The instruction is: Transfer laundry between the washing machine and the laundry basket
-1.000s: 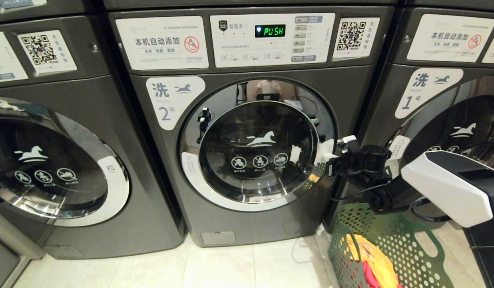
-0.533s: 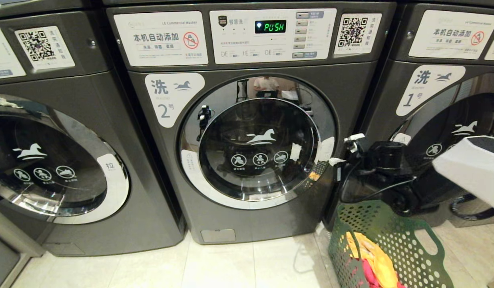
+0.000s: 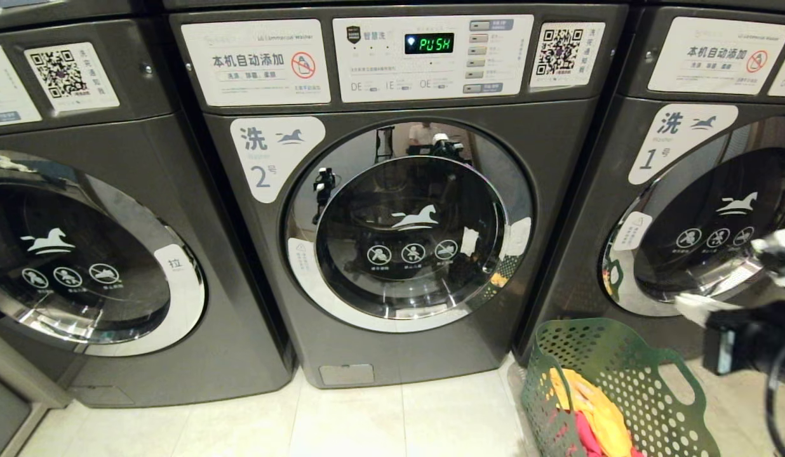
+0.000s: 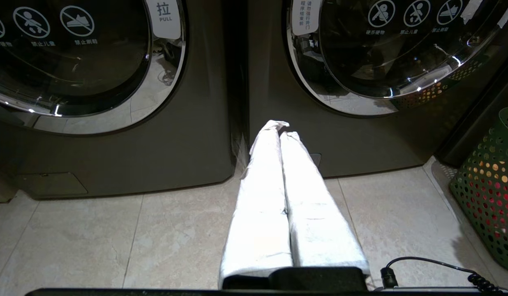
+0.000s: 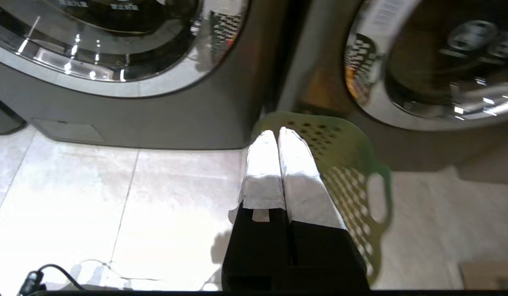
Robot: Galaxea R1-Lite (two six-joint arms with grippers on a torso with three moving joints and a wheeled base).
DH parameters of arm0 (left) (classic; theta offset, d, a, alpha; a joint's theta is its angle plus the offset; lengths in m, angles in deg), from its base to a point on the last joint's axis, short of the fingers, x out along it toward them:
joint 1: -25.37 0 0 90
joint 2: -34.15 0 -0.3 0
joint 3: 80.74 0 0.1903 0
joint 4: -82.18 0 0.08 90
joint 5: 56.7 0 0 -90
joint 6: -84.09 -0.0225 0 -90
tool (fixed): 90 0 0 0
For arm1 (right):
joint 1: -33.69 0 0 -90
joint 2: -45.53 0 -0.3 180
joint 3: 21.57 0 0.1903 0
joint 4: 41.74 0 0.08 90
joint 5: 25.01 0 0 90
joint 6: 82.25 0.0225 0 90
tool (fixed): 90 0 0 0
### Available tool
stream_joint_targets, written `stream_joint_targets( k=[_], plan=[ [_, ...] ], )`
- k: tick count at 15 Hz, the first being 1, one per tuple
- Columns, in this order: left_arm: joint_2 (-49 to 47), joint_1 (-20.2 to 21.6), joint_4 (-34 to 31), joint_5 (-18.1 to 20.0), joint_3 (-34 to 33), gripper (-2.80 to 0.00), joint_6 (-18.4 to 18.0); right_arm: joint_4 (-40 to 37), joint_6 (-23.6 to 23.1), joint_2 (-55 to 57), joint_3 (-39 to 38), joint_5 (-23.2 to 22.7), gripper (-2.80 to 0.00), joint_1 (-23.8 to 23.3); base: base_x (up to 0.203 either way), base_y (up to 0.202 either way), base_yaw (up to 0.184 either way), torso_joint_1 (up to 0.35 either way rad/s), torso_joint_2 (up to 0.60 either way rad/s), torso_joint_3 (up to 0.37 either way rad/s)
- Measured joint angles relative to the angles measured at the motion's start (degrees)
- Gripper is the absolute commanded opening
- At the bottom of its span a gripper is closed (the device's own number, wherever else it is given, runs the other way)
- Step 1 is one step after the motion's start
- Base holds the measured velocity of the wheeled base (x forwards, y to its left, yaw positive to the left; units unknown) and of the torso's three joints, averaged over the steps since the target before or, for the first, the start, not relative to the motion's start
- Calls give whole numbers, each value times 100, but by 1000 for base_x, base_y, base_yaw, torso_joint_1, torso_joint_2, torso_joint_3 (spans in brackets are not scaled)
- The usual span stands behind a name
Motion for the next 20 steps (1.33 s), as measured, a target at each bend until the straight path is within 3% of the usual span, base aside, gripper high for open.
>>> stream_joint_targets(
  k=[5, 6, 8, 9, 12, 20],
  plan=[
    [0, 0, 0, 0, 0, -280, 0, -2318, 155, -3744, -1338, 333, -280, 39, 0, 0, 0, 0, 0, 0],
    [0, -2, -1, -2, 0, -280, 0, -2620, 241, -4168, -1639, 160, -280, 36, 0, 0, 0, 0, 0, 0],
    [0, 0, 0, -2, 0, -280, 0, -3034, 169, -4644, -2097, -639, -280, -206, 0, 0, 0, 0, 0, 0],
    [0, 0, 0, -5, 0, -280, 0, -3078, 69, -4738, -2189, -872, -280, -396, 0, 0, 0, 0, 0, 0],
    [0, 2, 0, -2, 0, -280, -2, -3048, -67, -5125, -2303, -915, -280, -1057, 0, 0, 0, 0, 0, 0],
    [0, 0, 0, -7, 0, -280, -2, -2542, -196, -6541, -2537, -870, -280, -1037, 0, 0, 0, 0, 0, 0]
  ],
)
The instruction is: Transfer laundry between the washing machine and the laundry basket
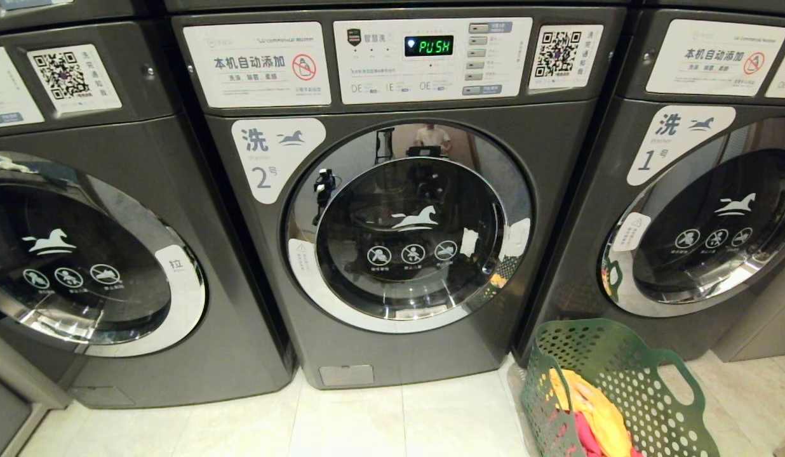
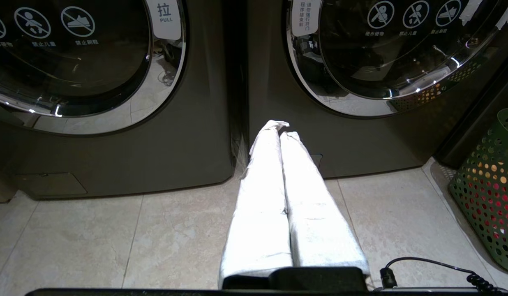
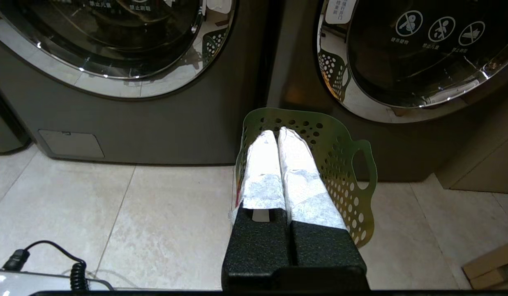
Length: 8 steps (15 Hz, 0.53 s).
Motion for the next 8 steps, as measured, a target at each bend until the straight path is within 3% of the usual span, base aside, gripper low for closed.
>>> stream_joint_targets(
  k=[8],
  plan=[
    [0, -2, 0, 0, 0, -280, 0, -16, -5, -71, -13, -10, -280, 6, 0, 0, 0, 0, 0, 0]
  ],
)
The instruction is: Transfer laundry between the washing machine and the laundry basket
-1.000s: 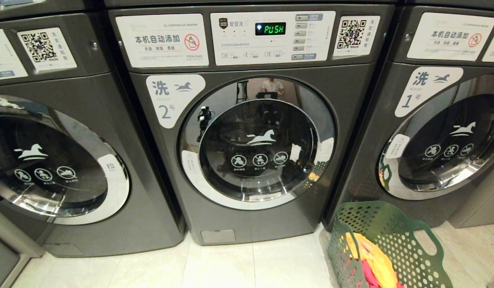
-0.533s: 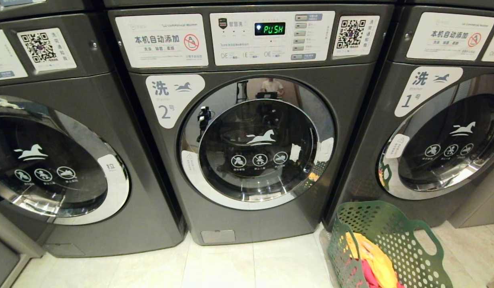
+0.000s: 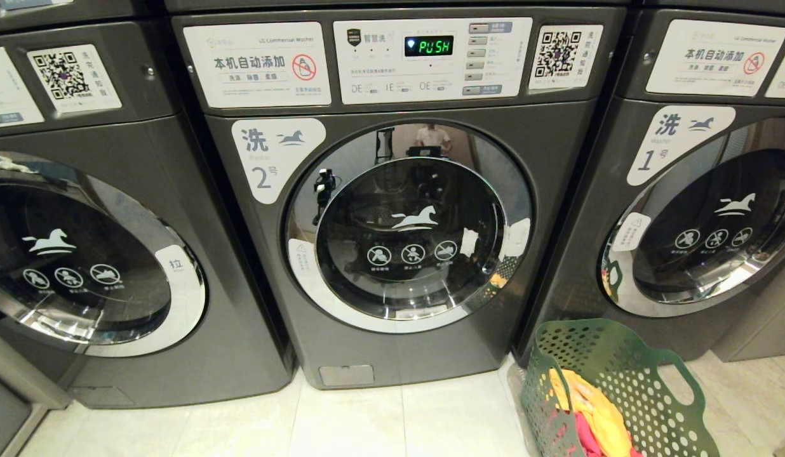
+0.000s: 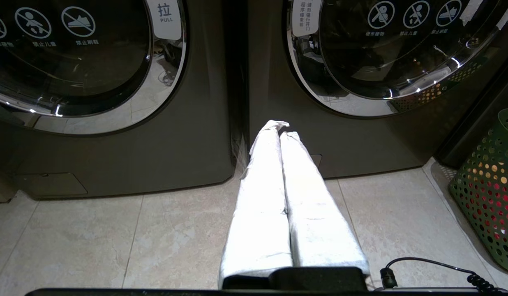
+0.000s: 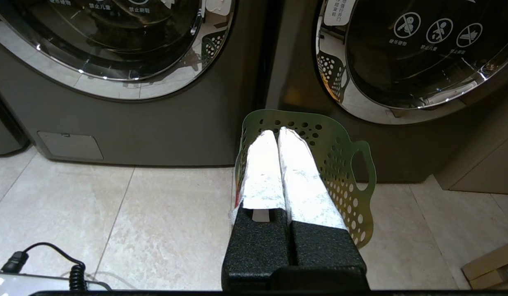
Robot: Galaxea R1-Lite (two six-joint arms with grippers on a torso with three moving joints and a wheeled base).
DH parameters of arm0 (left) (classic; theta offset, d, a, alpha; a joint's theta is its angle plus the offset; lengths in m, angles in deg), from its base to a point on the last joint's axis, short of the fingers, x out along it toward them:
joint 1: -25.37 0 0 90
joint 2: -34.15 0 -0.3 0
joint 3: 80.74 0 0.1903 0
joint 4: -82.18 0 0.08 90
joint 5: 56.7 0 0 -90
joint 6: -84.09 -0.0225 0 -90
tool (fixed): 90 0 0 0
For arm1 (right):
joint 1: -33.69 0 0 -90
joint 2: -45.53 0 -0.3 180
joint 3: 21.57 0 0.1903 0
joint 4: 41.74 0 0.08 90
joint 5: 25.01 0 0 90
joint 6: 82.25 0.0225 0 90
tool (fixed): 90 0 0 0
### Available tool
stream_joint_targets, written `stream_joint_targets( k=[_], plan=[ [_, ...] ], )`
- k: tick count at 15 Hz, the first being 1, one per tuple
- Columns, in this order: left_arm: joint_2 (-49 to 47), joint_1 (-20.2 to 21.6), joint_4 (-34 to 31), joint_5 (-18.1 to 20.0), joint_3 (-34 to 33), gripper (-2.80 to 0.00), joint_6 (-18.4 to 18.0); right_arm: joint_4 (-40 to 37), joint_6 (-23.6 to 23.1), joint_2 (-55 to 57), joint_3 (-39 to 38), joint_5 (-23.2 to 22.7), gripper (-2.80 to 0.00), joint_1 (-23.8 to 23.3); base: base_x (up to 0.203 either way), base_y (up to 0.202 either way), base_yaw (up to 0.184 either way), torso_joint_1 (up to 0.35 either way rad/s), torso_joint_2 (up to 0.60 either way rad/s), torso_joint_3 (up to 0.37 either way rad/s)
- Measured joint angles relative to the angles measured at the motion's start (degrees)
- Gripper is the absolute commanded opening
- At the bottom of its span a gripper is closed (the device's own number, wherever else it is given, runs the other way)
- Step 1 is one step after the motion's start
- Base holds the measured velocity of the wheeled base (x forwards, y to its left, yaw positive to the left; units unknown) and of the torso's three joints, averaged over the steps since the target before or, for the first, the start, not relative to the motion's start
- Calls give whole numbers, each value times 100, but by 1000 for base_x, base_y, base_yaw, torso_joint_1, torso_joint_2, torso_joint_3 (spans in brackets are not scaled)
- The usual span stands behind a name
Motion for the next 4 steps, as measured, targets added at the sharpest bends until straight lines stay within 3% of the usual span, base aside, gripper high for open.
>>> stream_joint_targets(
  k=[4],
  plan=[
    [0, 0, 0, 0, 0, -280, 0, -16, 177, 0, 0, 4, -280, 2, 0, 0, 0, 0, 0, 0]
  ],
)
